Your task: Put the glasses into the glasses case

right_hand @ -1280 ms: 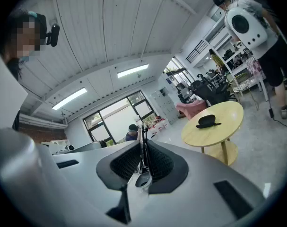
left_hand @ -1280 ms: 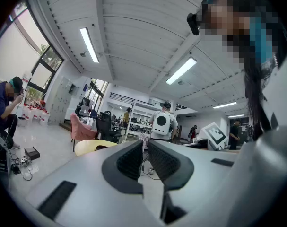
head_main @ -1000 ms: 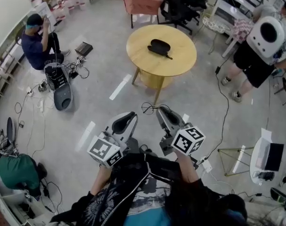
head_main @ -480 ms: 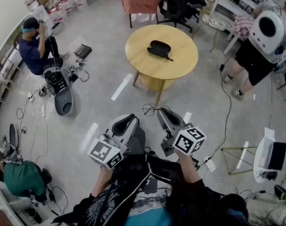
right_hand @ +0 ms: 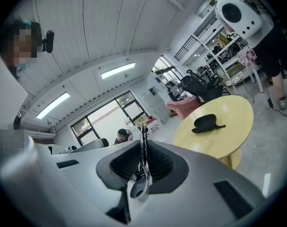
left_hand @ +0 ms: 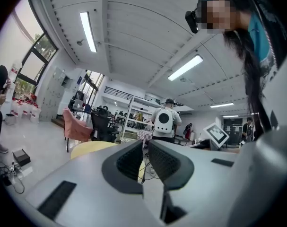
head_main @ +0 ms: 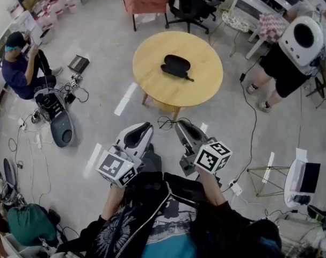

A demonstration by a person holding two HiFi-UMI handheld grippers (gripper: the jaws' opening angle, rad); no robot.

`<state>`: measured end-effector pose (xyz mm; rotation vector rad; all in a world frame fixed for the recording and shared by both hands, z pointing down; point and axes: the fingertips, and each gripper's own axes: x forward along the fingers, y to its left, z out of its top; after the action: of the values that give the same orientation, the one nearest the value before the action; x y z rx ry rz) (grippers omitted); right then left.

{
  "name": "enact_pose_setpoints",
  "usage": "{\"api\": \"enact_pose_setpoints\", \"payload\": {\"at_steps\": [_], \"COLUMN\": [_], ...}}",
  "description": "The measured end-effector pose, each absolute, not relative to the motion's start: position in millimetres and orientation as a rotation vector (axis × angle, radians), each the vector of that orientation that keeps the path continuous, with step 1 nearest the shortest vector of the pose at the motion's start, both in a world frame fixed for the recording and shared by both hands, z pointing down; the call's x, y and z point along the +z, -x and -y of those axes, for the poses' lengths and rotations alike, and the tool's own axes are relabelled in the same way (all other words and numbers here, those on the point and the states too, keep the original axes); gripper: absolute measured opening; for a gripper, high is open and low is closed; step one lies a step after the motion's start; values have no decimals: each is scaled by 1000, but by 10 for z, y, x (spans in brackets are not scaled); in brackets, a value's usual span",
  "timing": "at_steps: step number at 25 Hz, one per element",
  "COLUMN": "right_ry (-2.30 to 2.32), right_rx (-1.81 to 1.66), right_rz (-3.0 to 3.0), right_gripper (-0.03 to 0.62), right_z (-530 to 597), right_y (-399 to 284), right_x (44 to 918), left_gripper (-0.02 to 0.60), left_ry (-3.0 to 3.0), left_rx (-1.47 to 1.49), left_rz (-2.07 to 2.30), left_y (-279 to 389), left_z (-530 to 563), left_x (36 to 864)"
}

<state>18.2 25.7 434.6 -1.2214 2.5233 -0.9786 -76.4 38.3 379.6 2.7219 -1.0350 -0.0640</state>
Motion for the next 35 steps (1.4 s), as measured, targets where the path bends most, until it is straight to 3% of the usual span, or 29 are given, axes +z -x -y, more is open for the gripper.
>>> {"api": "enact_pose_setpoints", "payload": {"at_steps": [14, 35], "right_ry": [1406, 1419], "right_rx": [-1013, -1106], "right_rz": [-2431, -2342], "right_gripper": [60, 60], "right_z": [859, 1410], "right_y": [132, -308], "right_x": [4377, 4577], "left_gripper": [31, 31], "left_ry": [-2731, -2729], "left_rx": [-94, -13], "left_rz": [829, 791], "left_y": [1076, 661], "left_z": [996, 1370], "left_x": [3847, 4024]}}
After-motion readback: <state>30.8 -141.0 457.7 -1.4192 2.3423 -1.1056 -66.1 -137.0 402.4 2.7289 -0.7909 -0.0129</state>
